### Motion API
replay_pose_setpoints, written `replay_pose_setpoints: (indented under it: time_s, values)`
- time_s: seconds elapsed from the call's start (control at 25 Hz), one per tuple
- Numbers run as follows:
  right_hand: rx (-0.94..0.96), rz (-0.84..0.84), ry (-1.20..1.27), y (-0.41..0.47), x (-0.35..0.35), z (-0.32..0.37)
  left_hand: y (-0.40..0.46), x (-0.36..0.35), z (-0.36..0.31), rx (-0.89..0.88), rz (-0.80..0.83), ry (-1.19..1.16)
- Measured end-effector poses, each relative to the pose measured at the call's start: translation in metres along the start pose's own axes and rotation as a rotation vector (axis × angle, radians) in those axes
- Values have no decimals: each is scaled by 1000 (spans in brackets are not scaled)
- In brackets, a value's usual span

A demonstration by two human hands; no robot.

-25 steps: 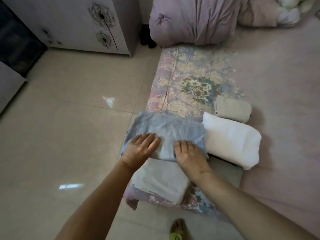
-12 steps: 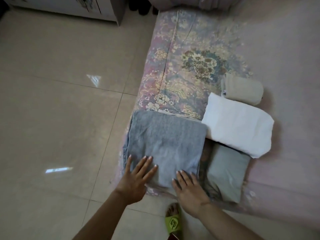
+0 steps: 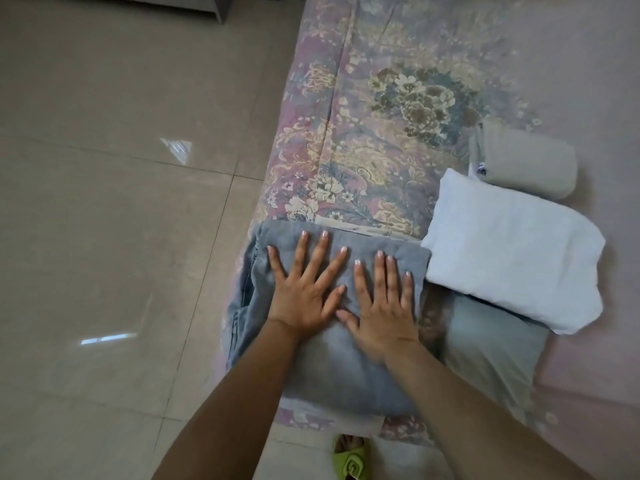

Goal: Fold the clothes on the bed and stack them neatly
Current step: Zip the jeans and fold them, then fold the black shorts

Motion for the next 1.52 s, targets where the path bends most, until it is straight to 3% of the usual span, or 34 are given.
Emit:
replay_pose_setpoints:
  time_s: [0.12, 0.32, 0.48, 0.64, 0.8, 0.96, 1.2, 1.32, 1.4, 1.52]
  values:
    - [9, -48, 7, 5, -2, 1, 2, -8, 4, -5, -25, -16]
    - [100, 84, 70, -17, 49, -6, -4, 26, -11, 156, 219, -40]
    - [36, 55, 129, -69, 124, -75, -13, 80, -86, 126, 249, -29]
    - [-118, -27, 141, -142, 214, -224, 39, 131, -238, -38, 222, -3]
    - [-301, -47, 133, -203, 273, -400, 112, 148, -399, -300, 45, 60]
    - [-453, -9, 138, -228, 299, -596, 208, 115, -545, -297, 123, 116]
    - [-470, 84, 132, -230, 296, -832, 325, 12, -731, -263, 294, 49]
    - [-556, 81, 81, -248, 284, -938, 372, -46, -776, -215, 349, 13]
    - [-635, 198, 99, -257, 262, -990, 378, -61, -793, -279, 168, -5]
    - [-671, 409, 169, -258, 222, -1020, 364, -96, -780, -179, 217, 51]
Point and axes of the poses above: each hand's wrist, its own y-axis towards the middle knuckle, its own x-axis out of the back of the hand, z = x × y, the point moved 10 cm from there along y, towards the middle knuckle, and after that the axes turned 4 degrees about y, right-handed, at the moved point
